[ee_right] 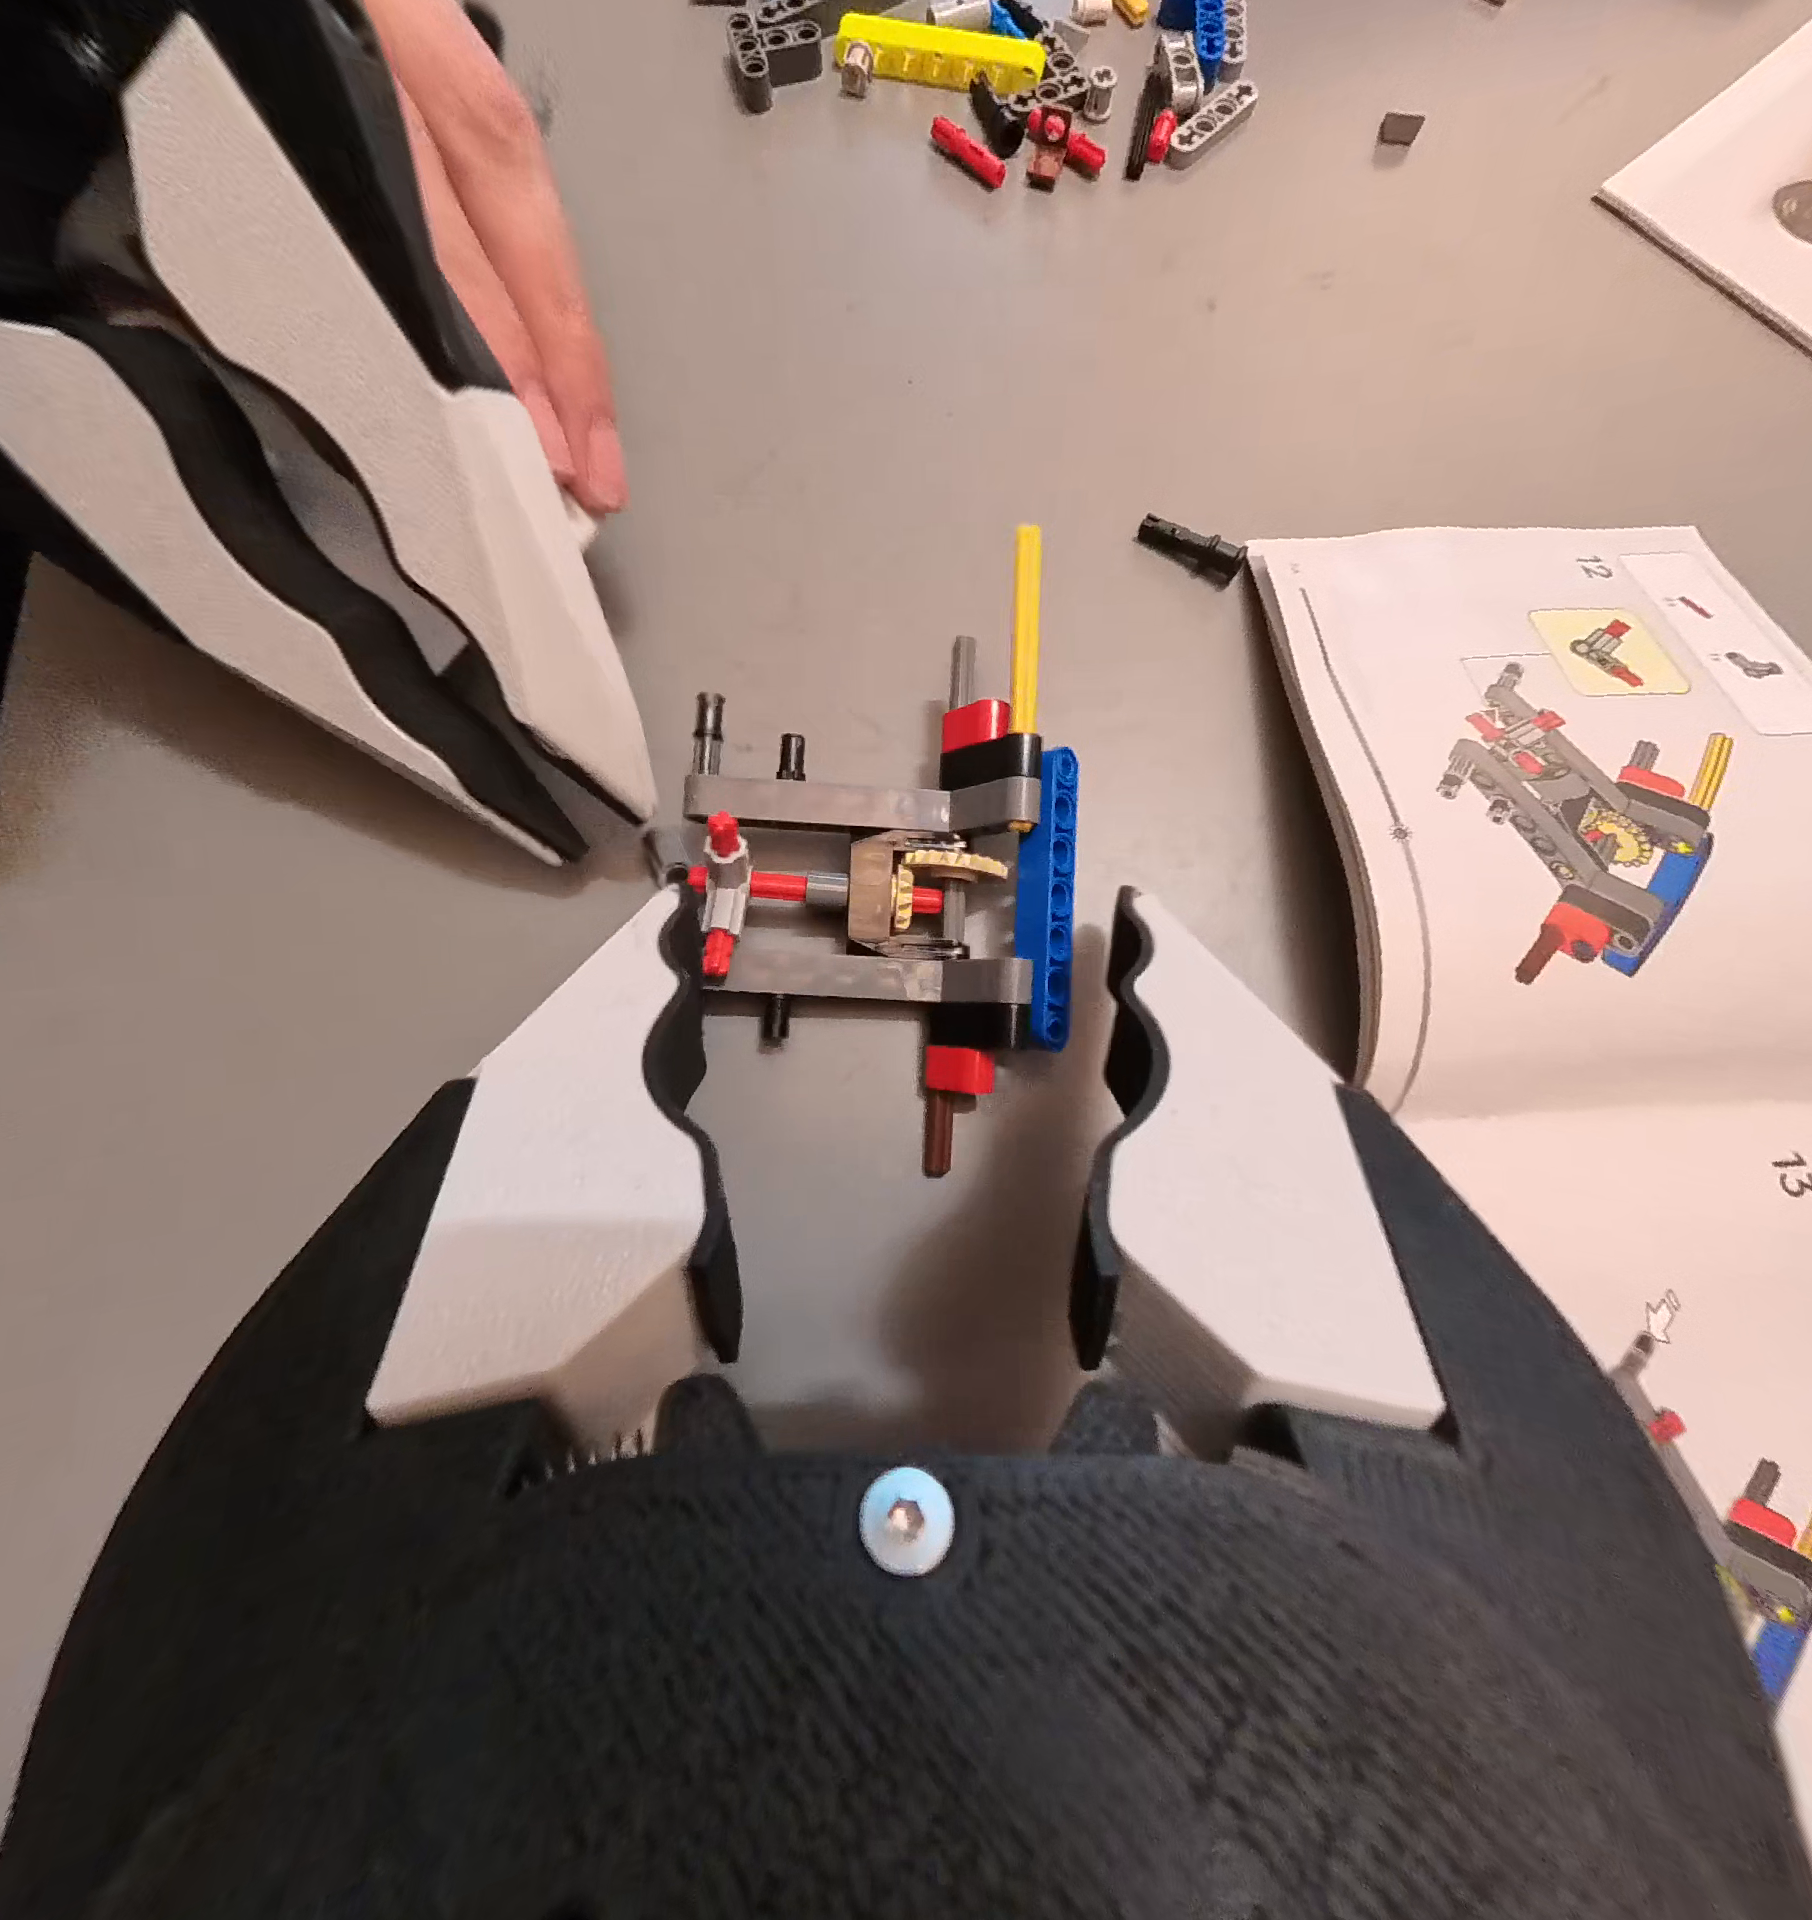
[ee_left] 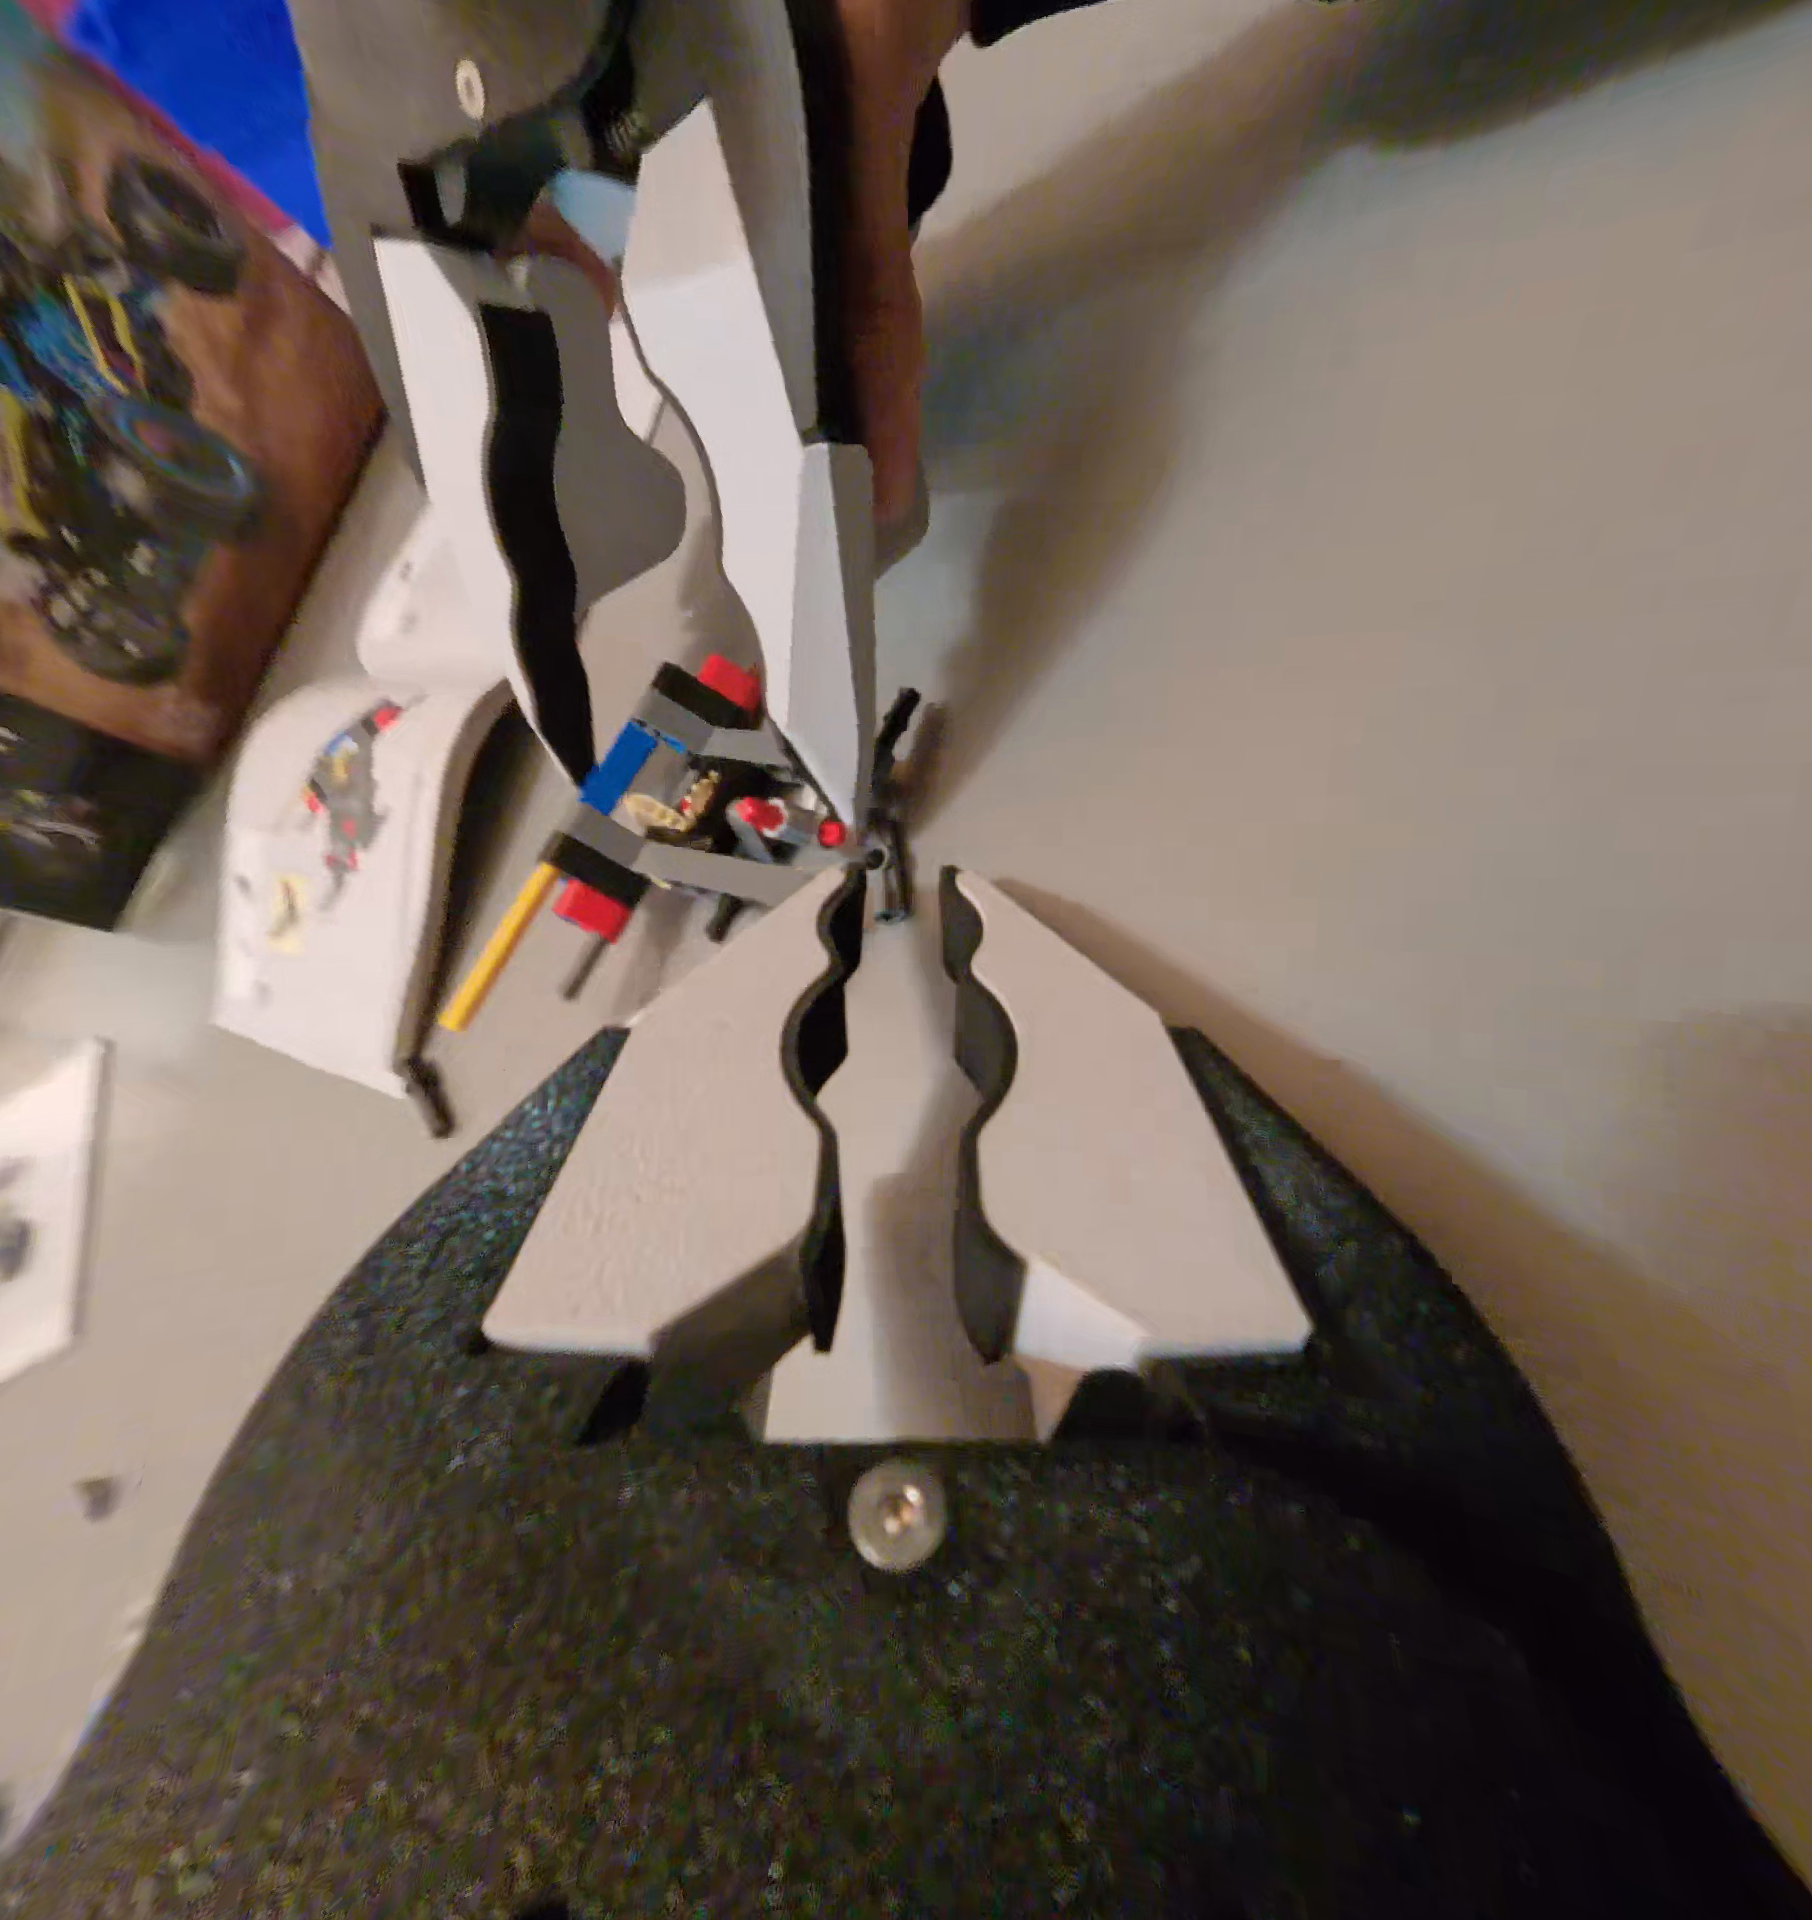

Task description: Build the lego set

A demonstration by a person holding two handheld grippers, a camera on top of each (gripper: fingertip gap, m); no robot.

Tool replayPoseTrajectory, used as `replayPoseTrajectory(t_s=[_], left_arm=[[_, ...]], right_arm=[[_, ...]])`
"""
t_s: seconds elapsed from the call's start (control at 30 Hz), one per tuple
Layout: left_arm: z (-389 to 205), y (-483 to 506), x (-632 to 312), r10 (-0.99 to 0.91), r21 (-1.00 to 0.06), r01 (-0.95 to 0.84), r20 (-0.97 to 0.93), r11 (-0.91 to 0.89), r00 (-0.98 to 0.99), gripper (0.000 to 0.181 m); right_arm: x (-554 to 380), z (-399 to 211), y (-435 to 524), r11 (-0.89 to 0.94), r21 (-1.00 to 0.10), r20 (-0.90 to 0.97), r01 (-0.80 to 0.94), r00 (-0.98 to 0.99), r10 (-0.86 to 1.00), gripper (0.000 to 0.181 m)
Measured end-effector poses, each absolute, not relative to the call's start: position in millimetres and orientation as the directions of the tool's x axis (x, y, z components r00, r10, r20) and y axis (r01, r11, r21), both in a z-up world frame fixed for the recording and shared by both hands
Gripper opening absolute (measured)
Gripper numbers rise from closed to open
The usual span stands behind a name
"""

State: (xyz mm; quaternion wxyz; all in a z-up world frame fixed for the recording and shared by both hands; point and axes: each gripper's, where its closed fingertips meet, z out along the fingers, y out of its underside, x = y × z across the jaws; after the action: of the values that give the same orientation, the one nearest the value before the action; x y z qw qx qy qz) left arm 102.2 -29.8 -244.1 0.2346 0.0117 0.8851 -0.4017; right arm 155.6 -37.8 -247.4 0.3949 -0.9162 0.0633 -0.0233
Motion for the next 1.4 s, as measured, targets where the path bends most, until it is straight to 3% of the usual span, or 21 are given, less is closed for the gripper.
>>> replayPoseTrajectory(t_s=[0.3, 0.4, 0.47, 0.53, 0.63, 0.7, 0.77, 0.83, 0.93, 1.07, 1.4], left_arm=[[-256, -29, 113, -0.291, -0.705, 0.001, -0.294, 0.709, -0.910, 0.005], [-255, -30, 111, -0.242, -0.697, 0.070, -0.340, 0.714, -0.909, 0.005], [-248, -32, 109, -0.180, -0.672, 0.213, -0.465, 0.709, -0.867, 0.005], [-238, -31, 110, -0.125, -0.586, 0.375, -0.639, 0.718, -0.759, 0.005], [-218, -29, 109, 0.000, -0.301, 0.619, -0.900, 0.726, -0.437, 0.004], [-218, -28, 110, 0.071, -0.148, 0.659, -0.953, 0.737, -0.293, 0.005], [-217, -27, 112, 0.092, -0.072, 0.668, -0.974, 0.741, -0.206, 0.004], [-212, -27, 112, 0.082, -0.040, 0.677, -0.986, 0.735, -0.148, 0.003], [-201, -26, 114, 0.067, 0.030, 0.683, -0.997, 0.730, -0.027, 0.004], [-190, -29, 109, 0.059, 0.104, 0.706, -0.994, 0.701, 0.088, 0.004], [-174, -38, 99, 0.039, 0.162, 0.742, -0.983, 0.650, 0.180, 0.006]], right_arm=[[161, -250, -39, -0.677, -0.732, 0.021, -0.078, 0.990, -0.136, 0.058], [161, -249, -39, -0.667, -0.740, 0.010, -0.086, 0.990, -0.138, 0.058], [161, -248, -40, -0.659, -0.747, 0.006, -0.093, 0.989, -0.145, 0.058], [163, -247, -40, -0.647, -0.756, 0.003, -0.100, 0.988, -0.155, 0.059], [164, -243, -45, -0.633, -0.765, 0.002, -0.116, 0.983, -0.182, 0.075], [162, -235, -51, -0.611, -0.781, -0.002, -0.126, 0.980, -0.200, 0.079], [159, -223, -55, -0.583, -0.802, -0.003, -0.128, 0.977, -0.211, 0.078], [152, -215, -60, -0.575, -0.803, -0.025, -0.154, 0.974, -0.225, 0.076], [126, -212, -53, -0.541, -0.825, -0.067, -0.161, 0.980, -0.188, 0.051], [108, -200, -39, -0.444, -0.888, -0.028, -0.120, 0.978, -0.208, 0.037], [97, -180, -35, -0.337, -0.941, 0.049, -0.010, 0.985, -0.166, 0.006]])
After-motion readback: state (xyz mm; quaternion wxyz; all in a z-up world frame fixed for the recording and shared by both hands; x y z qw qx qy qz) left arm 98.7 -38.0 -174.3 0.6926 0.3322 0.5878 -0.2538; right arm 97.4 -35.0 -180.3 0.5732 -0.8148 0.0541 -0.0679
